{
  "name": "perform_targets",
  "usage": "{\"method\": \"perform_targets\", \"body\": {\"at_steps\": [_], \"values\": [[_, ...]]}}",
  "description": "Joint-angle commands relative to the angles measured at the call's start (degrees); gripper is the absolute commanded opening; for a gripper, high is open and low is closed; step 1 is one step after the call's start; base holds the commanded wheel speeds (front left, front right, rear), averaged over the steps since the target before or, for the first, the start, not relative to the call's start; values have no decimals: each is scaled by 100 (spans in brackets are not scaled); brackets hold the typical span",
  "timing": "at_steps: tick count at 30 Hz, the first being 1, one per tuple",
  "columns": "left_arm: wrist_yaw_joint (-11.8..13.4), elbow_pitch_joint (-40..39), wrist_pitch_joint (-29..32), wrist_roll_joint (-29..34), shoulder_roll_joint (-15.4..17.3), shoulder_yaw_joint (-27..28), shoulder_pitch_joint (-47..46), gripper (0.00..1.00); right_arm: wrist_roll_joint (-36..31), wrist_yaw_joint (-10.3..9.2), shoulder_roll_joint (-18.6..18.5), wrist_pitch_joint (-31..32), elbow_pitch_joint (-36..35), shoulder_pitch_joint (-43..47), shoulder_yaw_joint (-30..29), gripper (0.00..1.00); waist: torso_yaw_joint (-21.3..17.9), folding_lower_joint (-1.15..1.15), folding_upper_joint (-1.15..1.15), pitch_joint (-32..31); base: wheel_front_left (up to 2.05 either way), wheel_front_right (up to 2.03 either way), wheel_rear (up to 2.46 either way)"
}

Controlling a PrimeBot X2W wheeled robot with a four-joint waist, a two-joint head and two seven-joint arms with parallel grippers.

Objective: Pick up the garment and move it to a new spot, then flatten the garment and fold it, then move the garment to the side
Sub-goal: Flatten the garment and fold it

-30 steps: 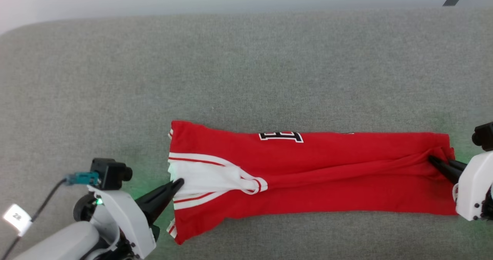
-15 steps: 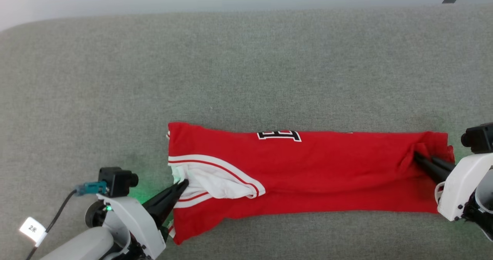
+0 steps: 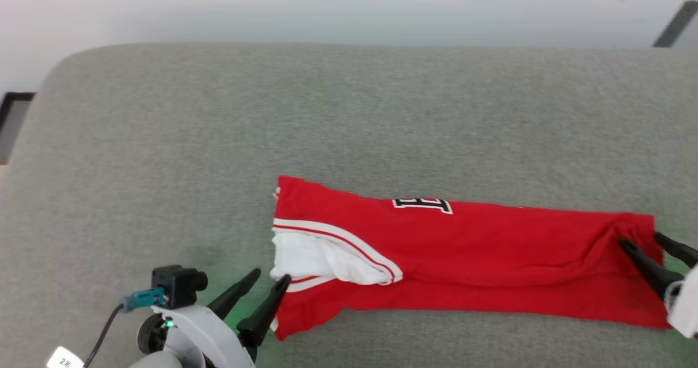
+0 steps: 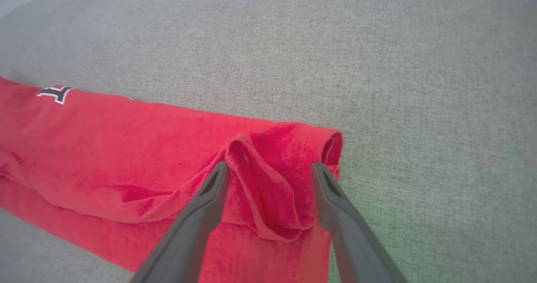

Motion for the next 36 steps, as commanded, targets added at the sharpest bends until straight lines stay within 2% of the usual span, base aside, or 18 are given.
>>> {"method": "perform_targets", "body": {"at_steps": [1,5,9,18,27,36], "values": [[46,16,-25,92,-76,190,125,100,78,0,-51,-10,40,163,-126,100,267,0,0,-155,0,0,0],[95,18,-26,452,-387,817,461,100,137,0,-143,23,145,502,-449,100,494,0,0,-211,0,0,0],[296,-20,-26,1302,-735,1533,801,100,181,0,-174,99,179,801,-706,100,656,0,0,-263,0,0,0],[269,-331,-21,3298,-1505,3047,1495,100,250,0,-94,617,203,1249,-1297,100,790,0,0,-361,0,0,0],[-5,-877,-20,4912,-2168,4145,1819,100,203,0,204,1608,151,1273,-1938,100,735,0,0,-392,0,0,0],[-285,-780,-20,5478,-2705,4671,1794,100,-503,0,660,2620,330,787,-2361,100,728,0,0,-252,0,0,0]]}}
